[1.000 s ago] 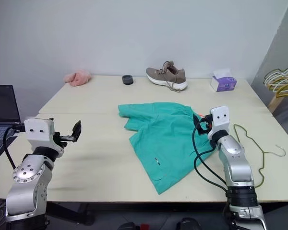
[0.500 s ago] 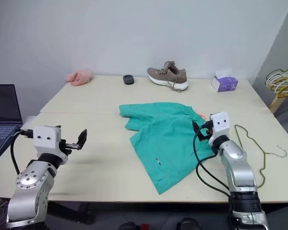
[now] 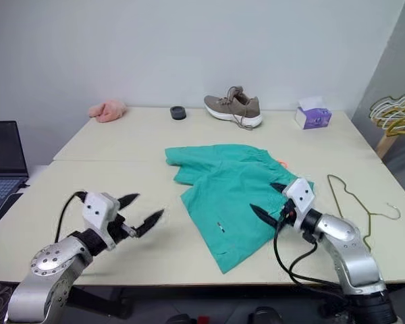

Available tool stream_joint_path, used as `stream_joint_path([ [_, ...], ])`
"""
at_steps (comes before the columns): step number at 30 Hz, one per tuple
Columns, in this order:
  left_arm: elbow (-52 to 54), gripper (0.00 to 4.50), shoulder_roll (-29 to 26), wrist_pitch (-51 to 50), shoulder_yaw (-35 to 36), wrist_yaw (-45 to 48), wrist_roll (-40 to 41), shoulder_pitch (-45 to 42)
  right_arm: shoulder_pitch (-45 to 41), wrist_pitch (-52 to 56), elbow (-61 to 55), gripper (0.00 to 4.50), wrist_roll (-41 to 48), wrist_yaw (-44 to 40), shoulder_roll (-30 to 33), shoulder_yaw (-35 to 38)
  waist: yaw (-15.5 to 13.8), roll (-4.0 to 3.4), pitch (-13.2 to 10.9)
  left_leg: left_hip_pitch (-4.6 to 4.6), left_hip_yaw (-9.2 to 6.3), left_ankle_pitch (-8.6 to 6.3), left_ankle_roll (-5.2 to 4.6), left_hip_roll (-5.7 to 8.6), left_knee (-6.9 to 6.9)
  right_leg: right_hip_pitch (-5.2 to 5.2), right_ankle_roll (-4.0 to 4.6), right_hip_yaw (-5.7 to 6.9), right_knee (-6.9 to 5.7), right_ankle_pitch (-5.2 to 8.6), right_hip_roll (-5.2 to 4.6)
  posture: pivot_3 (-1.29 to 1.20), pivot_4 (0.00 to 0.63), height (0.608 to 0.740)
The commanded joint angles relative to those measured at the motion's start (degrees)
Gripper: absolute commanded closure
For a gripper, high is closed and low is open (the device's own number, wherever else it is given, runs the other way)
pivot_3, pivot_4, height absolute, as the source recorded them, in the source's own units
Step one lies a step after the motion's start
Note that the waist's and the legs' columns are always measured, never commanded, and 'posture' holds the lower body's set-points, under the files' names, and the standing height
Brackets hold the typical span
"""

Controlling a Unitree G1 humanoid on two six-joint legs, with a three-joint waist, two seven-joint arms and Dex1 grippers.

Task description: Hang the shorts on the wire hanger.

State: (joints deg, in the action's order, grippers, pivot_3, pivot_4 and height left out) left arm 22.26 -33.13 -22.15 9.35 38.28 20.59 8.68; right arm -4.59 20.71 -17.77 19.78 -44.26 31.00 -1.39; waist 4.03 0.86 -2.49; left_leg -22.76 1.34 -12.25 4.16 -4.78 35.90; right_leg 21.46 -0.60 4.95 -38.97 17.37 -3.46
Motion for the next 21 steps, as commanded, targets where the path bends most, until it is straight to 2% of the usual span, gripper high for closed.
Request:
stream_joint_path([
  [1,4.5,0.0,-3.3,-4.2,-5.0,6.7,3.9,-0.4,1.8,4.2,-5.6,0.02,4.6,-7.8,6.2,-0.3,0.0,-0.01,0.0,0.0,0.01,-0.01,0.0,0.01,0.0,0.01,0.0,-0.01,0.01,0.0,-0.01,-0.15,0.0,0.74],
  [4,4.5,0.0,-4.4,-5.9,-8.8,9.2,4.2,-2.0,3.6,5.1,-7.0,0.02,5.0,-11.5,10.8,-1.1,0.3,0.0,0.0,0.04,0.0,-0.01,0.01,-0.01,0.02,0.12,0.03,0.01,0.01,0.02,-0.01,-0.17,0.0,0.74],
  [9,4.1,0.0,-4.9,-6.8,-11.1,10.8,4.2,-3.8,5.3,-1.7,-4.3,0.02,-1.2,-12.4,14.6,-1.9,1.1,0.01,0.0,0.07,-0.04,-0.01,0.01,0.0,0.04,0.24,0.07,0.03,-0.01,0.03,0.0,-0.19,0.0,0.74],
  [17,3.3,0.0,-6.6,-6.0,-10.6,12.8,4.1,-2.9,0.3,-28.6,10.2,0.02,-21.5,-7.6,15.1,-8.3,2.5,0.04,0.0,0.05,0.32,-0.02,0.01,0.03,0.02,0.2,-0.06,-0.41,-0.02,-0.04,0.01,-0.2,0.0,0.74],
  [21,3.3,0.0,-7.4,-5.7,-9.5,13.8,4.7,-2.1,-3.4,-39.4,16.0,0.02,-27.3,-6.9,14.7,-12.0,2.7,0.06,0.0,0.08,0.44,-0.02,0.01,0.03,0.03,0.25,-0.11,-0.72,-0.02,-0.08,0.14,-0.19,0.0,0.74],
])
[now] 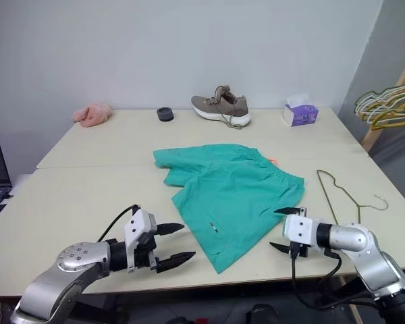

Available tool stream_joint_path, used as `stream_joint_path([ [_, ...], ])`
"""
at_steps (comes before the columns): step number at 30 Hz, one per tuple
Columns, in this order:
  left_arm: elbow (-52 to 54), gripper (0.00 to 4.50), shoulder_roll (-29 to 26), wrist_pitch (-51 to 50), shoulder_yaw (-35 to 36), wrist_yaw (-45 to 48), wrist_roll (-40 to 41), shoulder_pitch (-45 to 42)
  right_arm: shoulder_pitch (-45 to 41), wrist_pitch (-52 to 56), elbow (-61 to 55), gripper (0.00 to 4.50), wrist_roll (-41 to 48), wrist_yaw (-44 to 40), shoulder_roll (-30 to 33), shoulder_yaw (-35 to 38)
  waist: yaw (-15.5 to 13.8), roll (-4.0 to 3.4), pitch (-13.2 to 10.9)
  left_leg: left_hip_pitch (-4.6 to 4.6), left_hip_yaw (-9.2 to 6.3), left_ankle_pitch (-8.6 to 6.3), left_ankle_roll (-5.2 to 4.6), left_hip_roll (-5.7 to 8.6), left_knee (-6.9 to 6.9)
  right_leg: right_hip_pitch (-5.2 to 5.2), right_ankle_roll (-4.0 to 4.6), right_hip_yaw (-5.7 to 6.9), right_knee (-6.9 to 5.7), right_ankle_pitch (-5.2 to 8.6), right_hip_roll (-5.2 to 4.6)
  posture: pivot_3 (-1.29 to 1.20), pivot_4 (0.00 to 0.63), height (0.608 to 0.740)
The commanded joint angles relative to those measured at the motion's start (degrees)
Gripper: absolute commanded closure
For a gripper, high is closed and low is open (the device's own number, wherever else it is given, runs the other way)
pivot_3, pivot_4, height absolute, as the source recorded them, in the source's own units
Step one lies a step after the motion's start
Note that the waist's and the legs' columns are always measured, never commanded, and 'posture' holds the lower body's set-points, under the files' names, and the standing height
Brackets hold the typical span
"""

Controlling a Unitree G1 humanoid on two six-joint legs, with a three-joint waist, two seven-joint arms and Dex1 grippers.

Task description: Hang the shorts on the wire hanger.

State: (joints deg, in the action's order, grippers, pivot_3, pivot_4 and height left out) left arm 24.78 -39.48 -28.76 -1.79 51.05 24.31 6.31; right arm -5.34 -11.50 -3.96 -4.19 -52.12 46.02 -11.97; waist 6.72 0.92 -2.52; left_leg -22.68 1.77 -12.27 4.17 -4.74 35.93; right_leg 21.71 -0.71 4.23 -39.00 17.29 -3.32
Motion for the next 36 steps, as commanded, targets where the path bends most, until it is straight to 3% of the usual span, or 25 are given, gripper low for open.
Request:
stream_joint_path([
  [1,1.0,0.0,-1.2,0.9,1.8,1.3,1.2,0.6,-3.5,-8.8,3.3,0.02,-4.1,1.0,-0.7,-2.1,0.1,0.0,0.0,0.0,0.02,0.0,0.0,0.0,0.0,0.01,0.0,-0.07,0.0,0.0,0.03,-0.19,0.0,0.74],
  [8,3.5,0.0,-1.3,2.1,6.7,2.2,4.6,4.3,-9.8,-14.5,8.8,0.02,-9.6,1.6,-6.6,-8.8,0.9,0.05,0.0,0.05,0.05,0.0,0.0,-0.04,-0.01,0.0,-0.02,-0.26,-0.04,-0.03,0.15,-0.17,0.0,0.74],
  [9,4.1,0.0,-1.3,1.8,8.0,2.1,5.6,5.1,-10.4,-14.2,9.5,0.18,-10.3,1.9,-7.7,-9.5,1.1,0.06,0.0,0.07,0.05,0.0,0.0,-0.04,-0.01,-0.02,-0.02,-0.27,-0.04,-0.03,0.15,-0.16,0.0,0.74],
  [11,5.0,0.0,-1.5,1.2,10.0,2.0,6.9,6.4,-11.3,-13.7,10.6,0.64,-10.7,1.9,-9.3,-10.4,1.2,0.17,0.1,0.1,0.04,0.0,0.0,-0.04,-0.01,-0.05,-0.03,-0.3,-0.05,-0.03,0.15,-0.15,0.0,0.74],
  [22,4.6,0.0,-4.2,1.0,22.2,2.3,8.4,12.1,-15.7,-4.1,9.8,4.48,-4.4,-4.5,-18.5,-13.7,0.4,0.19,0.1,0.35,0.06,0.0,0.0,-0.04,0.0,-0.28,-0.04,-0.35,-0.08,-0.08,0.16,-0.09,0.0,0.74],
  [31,4.9,0.0,-6.4,-0.3,23.9,2.3,8.3,11.0,-29.2,6.0,20.6,4.48,-4.5,-7.6,-33.2,-18.8,-0.7,0.18,0.1,0.36,0.07,0.0,0.0,-0.11,-0.03,-0.24,-0.02,-0.36,-0.1,-0.11,0.24,-0.07,0.0,0.74],
  [36,6.5,0.0,-6.2,-1.2,22.5,1.2,7.9,10.8,-30.7,11.3,19.1,4.48,-1.7,-13.4,-35.3,-20.0,-2.3,0.23,0.1,0.32,0.1,-0.03,0.05,-0.11,-0.06,-0.21,0.14,-0.37,-0.05,-0.2,0.23,-0.06,0.0,0.74],
])
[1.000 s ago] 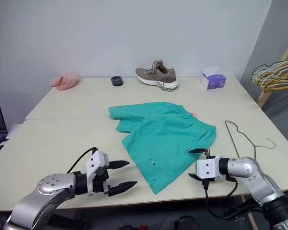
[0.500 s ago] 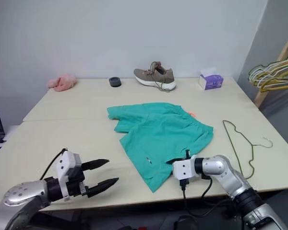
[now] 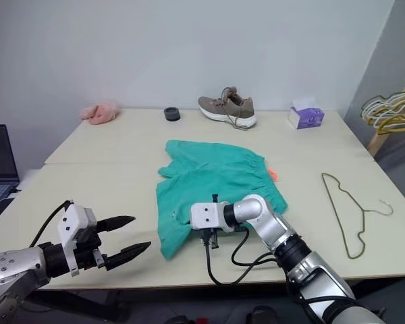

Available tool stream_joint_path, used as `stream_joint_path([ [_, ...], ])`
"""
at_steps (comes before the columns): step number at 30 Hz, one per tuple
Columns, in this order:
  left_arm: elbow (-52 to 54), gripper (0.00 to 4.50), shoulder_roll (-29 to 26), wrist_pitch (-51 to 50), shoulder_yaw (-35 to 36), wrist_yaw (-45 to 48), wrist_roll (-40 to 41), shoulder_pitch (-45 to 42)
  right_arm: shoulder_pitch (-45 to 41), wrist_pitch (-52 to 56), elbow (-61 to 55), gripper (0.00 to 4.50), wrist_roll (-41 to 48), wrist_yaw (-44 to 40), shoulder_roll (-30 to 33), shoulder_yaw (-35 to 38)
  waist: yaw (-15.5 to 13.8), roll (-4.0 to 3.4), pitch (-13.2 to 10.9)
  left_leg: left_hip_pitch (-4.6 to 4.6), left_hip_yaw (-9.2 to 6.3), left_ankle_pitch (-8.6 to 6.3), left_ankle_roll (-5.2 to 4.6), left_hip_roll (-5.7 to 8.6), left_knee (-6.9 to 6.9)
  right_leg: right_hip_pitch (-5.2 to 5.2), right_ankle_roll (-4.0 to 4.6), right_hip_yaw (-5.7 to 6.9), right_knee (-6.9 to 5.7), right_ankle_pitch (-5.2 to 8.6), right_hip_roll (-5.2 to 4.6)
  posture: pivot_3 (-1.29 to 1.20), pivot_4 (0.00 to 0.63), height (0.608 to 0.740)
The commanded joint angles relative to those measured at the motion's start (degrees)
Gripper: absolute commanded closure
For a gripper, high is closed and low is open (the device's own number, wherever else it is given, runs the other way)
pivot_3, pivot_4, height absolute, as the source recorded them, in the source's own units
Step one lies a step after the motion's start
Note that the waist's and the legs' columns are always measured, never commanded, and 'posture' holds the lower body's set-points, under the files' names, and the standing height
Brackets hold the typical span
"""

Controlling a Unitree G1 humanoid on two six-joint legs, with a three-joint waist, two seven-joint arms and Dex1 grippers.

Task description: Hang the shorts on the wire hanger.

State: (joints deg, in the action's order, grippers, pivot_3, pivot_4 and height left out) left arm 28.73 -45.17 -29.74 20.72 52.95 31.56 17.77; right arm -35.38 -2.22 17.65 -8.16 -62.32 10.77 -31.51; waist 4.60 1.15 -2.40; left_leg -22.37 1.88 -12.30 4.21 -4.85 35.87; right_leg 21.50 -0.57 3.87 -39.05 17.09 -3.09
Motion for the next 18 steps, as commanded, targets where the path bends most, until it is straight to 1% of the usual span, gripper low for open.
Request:
stream_joint_path([
  [1,2.8,0.0,-0.4,-0.3,-0.3,-0.9,0.4,-0.6,-0.2,2.7,-3.6,4.48,2.7,-4.2,0.4,-0.6,-0.3,-0.01,0.0,0.0,0.0,0.0,0.01,0.0,0.0,0.0,0.07,0.01,0.0,-0.04,0.0,-0.06,0.0,0.74],
  [3,3.1,0.0,-0.4,-0.5,-0.8,-1.1,0.3,-0.4,0.7,3.6,-5.5,4.48,3.1,-4.8,1.4,-0.6,-0.4,-0.01,0.0,-0.02,0.02,-0.01,0.01,0.0,0.0,0.04,0.07,0.0,0.0,-0.04,0.0,-0.06,0.0,0.74],
  [4,3.3,0.0,-0.4,-0.5,-0.9,-1.1,0.2,-0.2,1.2,4.3,-6.5,4.08,3.4,-5.3,2.0,-0.6,-0.4,-0.01,0.0,-0.01,0.03,-0.01,0.01,0.0,0.01,0.06,0.05,-0.01,-0.01,-0.03,0.0,-0.06,0.0,0.74],
  [7,3.4,0.0,-0.6,-0.7,-1.9,-1.2,-0.1,-0.4,1.9,4.9,-10.1,3.21,3.9,-7.3,4.8,-0.9,-0.4,-0.01,0.0,0.0,0.03,0.0,0.01,-0.01,0.02,0.25,-0.14,0.01,-0.03,0.08,0.0,-0.07,0.0,0.74],
  [9,3.4,0.0,-0.7,-0.7,-2.6,-1.2,-0.3,-0.6,2.1,5.1,-11.9,2.48,4.1,-8.7,6.4,-1.1,-0.4,0.0,0.0,0.0,0.03,0.0,0.01,-0.01,0.02,0.28,-0.14,0.01,-0.03,0.08,0.01,-0.08,0.0,0.74],
  [10,3.3,0.0,-0.7,-0.7,-3.5,-1.2,-0.6,-1.1,2.4,5.7,-13.8,2.2,5.1,-10.3,7.8,-1.0,-0.3,0.0,0.0,0.0,0.04,0.0,0.01,-0.01,0.03,0.28,-0.14,0.01,-0.03,0.08,0.01,-0.09,0.0,0.74],
  [14,2.9,0.0,-0.1,-0.6,-7.7,-1.8,-1.8,-3.5,4.5,10.6,-23.1,0.78,10.8,-15.4,13.4,1.1,-0.4,-0.01,0.0,-0.02,0.05,-0.01,0.01,0.0,0.02,0.27,-0.15,-0.01,-0.02,0.08,0.0,-0.11,0.0,0.74],
  [18,2.1,0.0,0.7,0.0,-13.2,-2.3,-4.1,-6.0,7.0,13.8,-29.5,0.78,14.4,-16.4,18.9,3.5,-0.1,-0.02,0.0,-0.04,0.08,0.0,0.01,0.01,0.03,0.22,-0.15,-0.03,-0.02,0.08,0.01,-0.12,0.0,0.74],
])
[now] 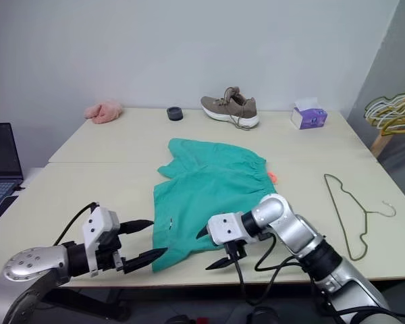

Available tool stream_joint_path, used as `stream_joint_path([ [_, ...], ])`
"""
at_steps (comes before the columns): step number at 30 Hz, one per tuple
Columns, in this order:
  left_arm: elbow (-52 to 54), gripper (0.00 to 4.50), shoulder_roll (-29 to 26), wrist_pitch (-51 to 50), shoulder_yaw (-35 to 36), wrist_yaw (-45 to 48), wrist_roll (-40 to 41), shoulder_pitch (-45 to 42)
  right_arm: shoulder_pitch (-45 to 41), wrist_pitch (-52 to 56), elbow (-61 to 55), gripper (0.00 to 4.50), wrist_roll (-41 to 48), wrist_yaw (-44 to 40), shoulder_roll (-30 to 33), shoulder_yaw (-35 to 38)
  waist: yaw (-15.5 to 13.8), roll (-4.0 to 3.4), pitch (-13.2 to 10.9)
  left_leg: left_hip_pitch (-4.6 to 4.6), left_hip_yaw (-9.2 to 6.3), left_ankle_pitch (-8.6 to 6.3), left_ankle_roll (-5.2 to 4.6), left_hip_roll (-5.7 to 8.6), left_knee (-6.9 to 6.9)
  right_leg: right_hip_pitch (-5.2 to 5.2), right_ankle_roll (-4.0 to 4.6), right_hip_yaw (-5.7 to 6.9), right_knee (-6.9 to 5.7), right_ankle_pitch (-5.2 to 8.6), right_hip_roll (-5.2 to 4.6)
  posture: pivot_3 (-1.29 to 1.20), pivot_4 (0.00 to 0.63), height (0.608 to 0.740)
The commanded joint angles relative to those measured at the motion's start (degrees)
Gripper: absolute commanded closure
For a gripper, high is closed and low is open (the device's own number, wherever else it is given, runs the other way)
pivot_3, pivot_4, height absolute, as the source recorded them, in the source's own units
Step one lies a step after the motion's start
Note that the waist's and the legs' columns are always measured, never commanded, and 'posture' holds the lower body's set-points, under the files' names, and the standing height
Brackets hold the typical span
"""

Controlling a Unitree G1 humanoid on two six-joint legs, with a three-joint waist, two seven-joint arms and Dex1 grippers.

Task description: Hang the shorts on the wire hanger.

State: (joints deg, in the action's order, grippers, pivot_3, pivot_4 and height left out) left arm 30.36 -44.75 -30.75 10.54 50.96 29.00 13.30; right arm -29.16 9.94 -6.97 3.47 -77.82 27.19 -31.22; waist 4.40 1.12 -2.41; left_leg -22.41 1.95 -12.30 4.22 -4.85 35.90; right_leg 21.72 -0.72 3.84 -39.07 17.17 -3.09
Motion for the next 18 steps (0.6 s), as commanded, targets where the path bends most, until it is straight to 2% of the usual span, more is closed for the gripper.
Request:
stream_joint_path([
  [1,0.0,0.0,0.3,1.3,-4.6,-0.4,-2.5,-2.0,1.5,1.8,-5.9,0.78,3.0,-0.6,3.7,3.8,0.2,0.01,0.0,0.0,0.0,0.0,0.0,0.0,0.0,-0.01,0.0,0.0,0.0,0.0,0.0,-0.12,0.0,0.74],
  [5,-2.8,0.0,0.1,2.7,-10.5,-0.9,-7.5,-3.4,4.7,3.0,-9.3,0.78,4.0,1.7,8.3,7.3,0.4,0.01,0.0,0.01,0.0,0.0,0.0,0.01,0.01,0.05,-0.01,0.01,0.02,0.01,-0.01,-0.14,0.0,0.74],
  [13,-10.5,0.0,-1.6,7.7,-16.4,-1.0,-16.9,-5.0,7.4,3.5,-8.6,0.78,3.9,8.4,12.0,14.9,0.7,0.0,0.0,-0.02,0.04,0.0,0.0,0.01,0.0,0.23,-0.01,-0.03,0.02,0.01,0.0,-0.16,0.0,0.74],
  [16,-13.3,0.59,-1.3,10.0,-17.4,-1.7,-19.6,-6.3,8.4,3.1,-8.5,0.75,3.6,10.1,12.4,15.9,0.7,-0.01,0.0,-0.06,0.04,0.0,0.0,0.02,0.0,0.24,-0.01,-0.04,0.04,0.01,-0.02,-0.16,0.0,0.74],
  [18,-14.5,1.23,-1.3,11.7,-17.7,-2.0,-20.9,-6.7,9.0,2.8,-7.9,0.75,2.2,11.5,12.8,15.7,0.7,-0.01,0.0,-0.05,0.04,0.0,0.0,0.02,0.01,0.24,-0.01,-0.03,0.03,0.0,-0.02,-0.16,0.0,0.74],
])
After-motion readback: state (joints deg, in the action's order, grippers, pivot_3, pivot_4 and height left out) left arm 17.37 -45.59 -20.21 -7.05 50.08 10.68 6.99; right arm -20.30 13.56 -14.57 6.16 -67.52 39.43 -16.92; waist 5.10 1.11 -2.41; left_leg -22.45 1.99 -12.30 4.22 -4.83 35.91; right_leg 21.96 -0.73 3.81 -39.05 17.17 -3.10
